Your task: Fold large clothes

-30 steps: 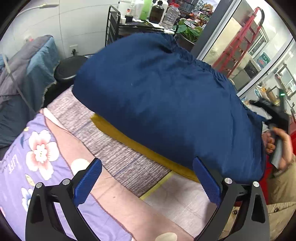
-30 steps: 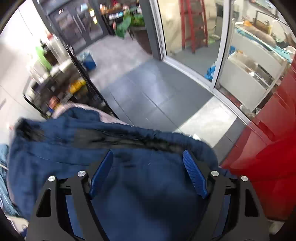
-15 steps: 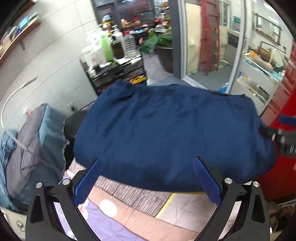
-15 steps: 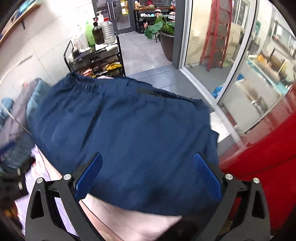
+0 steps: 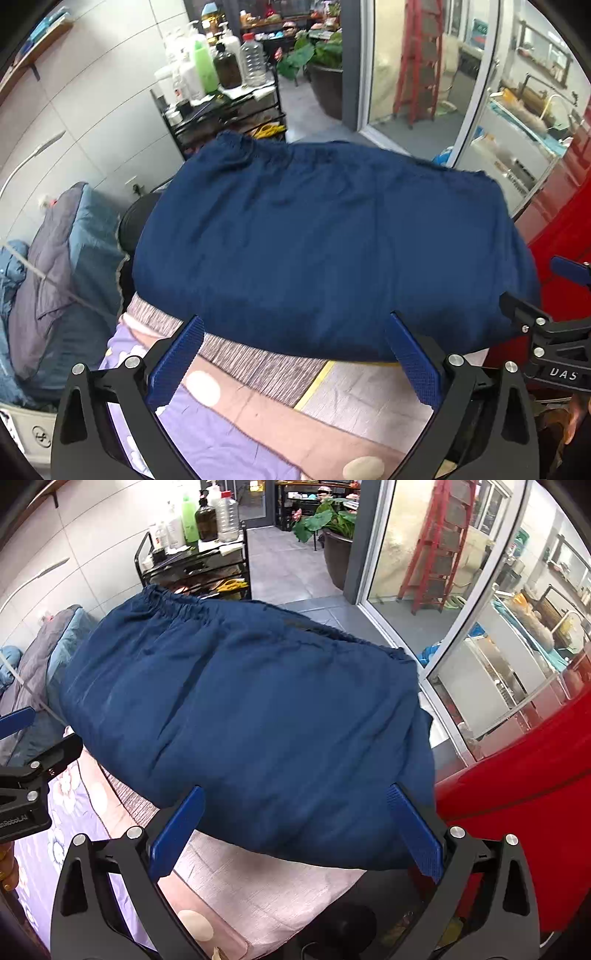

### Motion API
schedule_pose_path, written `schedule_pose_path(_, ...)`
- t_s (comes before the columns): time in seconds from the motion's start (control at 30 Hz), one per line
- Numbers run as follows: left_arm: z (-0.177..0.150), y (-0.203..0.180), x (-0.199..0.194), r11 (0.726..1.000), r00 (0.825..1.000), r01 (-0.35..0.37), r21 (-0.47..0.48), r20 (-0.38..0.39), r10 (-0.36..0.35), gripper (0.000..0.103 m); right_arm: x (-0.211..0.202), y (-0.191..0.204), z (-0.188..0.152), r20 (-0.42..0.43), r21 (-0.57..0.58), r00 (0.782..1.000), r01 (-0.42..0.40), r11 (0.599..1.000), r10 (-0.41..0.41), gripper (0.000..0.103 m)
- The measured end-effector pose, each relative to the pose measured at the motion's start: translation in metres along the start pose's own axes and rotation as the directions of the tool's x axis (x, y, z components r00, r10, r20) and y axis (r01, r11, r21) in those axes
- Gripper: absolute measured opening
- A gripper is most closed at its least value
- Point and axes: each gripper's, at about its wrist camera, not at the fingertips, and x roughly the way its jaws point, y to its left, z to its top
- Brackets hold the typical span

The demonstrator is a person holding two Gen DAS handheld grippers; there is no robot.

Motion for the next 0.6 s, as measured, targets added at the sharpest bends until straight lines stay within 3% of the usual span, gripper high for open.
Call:
schedule_pose_path(0.4,-0.003,0.018,0.005,0.998,0.999,-0.006,-0.058,-0.035,0.004,0.097,0.005,0.01,0.002,-0.013,-0.023,1.0,-0.005,1.0,0.005,0.097)
schedule_pose_path(0.6,-0.003,0.016,0.004,0.999,0.999,-0.018,-0.042,-0.027,0.017,0.097,0.004,0.01,0.001,-0.013,-0.025,1.0,-0.005,1.0,0.004,0.097)
